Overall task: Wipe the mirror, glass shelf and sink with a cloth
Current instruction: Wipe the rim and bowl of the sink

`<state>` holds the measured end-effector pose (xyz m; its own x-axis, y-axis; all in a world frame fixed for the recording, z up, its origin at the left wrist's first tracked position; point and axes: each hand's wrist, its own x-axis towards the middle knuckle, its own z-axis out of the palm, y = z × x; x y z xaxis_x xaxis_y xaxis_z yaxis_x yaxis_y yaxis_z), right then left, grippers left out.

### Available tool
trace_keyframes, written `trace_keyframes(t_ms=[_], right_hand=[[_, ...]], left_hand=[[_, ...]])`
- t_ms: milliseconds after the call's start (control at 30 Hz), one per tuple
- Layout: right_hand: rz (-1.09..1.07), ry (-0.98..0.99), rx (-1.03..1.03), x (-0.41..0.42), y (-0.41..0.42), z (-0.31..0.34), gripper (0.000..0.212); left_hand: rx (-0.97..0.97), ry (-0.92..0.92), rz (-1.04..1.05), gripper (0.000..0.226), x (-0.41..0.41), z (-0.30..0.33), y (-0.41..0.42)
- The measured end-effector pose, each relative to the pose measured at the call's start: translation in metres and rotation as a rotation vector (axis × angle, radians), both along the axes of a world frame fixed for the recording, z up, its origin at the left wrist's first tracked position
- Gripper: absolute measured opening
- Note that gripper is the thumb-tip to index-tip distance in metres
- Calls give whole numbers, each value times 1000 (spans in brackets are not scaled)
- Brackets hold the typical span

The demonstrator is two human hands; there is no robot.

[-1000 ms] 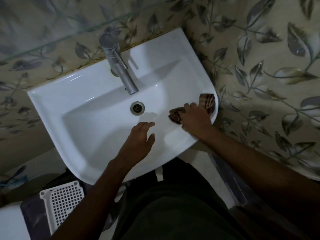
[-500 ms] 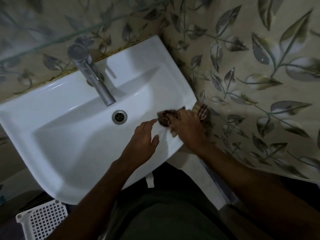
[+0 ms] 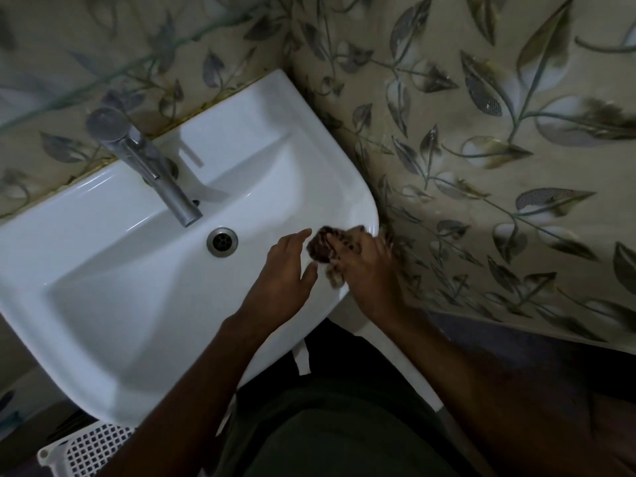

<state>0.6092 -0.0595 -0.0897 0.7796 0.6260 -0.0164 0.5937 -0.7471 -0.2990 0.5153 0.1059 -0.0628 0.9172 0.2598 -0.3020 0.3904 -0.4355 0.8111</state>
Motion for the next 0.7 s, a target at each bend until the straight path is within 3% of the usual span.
trace_keyframes(t_ms=[100,167,267,367,500,633,700], right_hand=[[132,-33,1,2,-8,-1,51],[44,64,-18,23,4,3,31],[-128,79,65,59,27,10,45],[-124,14,88,58,27,15,37],[6,-99,0,35,-2,-2,63],[-99,64,-8,51,13,1,42],[-169,31,58,62,35,9,32]], left_hand=[[0,15,22,59,0,0,2],[16,23,25,59,0,0,4],[28,31,36,58,0,1,7],[33,32,56,58,-3,4,9],[31,34,94,58,-12,6,15],[41,40,142,59,-18,8,20],[48,52,168,58,-18,8,23]])
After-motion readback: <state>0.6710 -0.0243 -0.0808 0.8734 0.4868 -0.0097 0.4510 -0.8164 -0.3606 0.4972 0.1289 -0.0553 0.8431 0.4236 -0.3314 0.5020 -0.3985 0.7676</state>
